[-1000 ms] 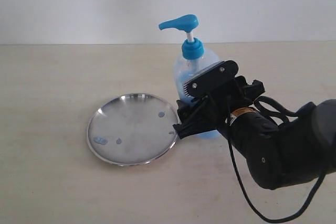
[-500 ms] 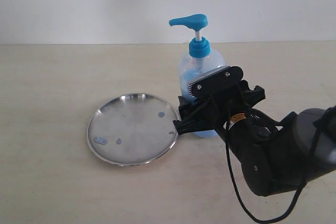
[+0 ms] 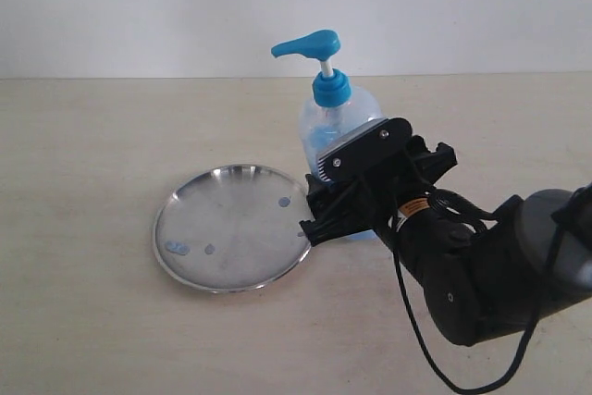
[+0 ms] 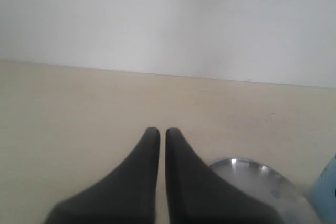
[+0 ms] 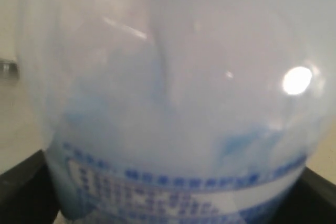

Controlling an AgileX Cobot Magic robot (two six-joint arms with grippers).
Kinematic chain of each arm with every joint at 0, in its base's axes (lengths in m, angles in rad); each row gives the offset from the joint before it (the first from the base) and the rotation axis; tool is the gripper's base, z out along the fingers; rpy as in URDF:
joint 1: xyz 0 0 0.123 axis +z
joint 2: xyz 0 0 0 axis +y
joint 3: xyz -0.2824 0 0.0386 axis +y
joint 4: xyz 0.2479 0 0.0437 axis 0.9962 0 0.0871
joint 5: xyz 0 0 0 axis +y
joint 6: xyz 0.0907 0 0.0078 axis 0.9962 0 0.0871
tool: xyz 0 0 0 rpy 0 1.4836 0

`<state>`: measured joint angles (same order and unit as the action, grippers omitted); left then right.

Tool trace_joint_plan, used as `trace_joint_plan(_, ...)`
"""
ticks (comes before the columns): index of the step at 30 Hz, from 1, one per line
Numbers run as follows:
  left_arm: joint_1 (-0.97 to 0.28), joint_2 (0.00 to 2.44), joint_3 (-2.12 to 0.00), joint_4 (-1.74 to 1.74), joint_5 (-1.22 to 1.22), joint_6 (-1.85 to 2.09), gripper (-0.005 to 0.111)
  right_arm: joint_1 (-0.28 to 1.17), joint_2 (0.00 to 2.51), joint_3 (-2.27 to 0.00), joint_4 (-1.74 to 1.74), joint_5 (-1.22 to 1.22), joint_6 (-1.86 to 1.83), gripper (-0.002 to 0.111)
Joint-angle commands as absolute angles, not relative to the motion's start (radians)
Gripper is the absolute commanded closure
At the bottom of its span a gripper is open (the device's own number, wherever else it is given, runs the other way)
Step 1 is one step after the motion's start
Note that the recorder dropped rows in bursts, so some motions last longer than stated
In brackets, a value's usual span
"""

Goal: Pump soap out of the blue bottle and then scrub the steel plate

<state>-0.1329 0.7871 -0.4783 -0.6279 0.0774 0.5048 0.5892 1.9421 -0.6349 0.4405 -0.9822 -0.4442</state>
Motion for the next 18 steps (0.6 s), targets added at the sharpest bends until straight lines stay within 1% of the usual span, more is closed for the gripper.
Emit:
trace_joint_plan(1, -0.228, 0.986, -0.652, -0.638, 0.041, 0.666, 0.103, 0.588, 1.931, -0.641, 0.426, -1.012, -0.46, 0.108)
trace_joint_plan(4, -0.295, 1.154, -0.803, -0.638, 0.048, 0.741, 0.103, 0.588, 1.931, -0.641, 0.426, -1.012, -0.463, 0.108)
trace_joint_plan(10, -0.413, 1.422, -1.031, -0.638, 0.069, 0.8, 0.103, 0.588, 1.931, -0.641, 0.424, -1.004, -0.463, 0.108)
trace_joint_plan(13, -0.46, 1.521, -1.127, -0.638, 0.121, 0.84, 0.103, 0.588, 1.931, -0.641, 0.422, -0.974, -0.485, 0.108)
trace_joint_plan(18, -0.521, 1.615, -1.231, -0.648, 0.127, 0.858, 0.103, 0.588, 1.931, -0.641, 0.418, -0.934, -0.514, 0.108)
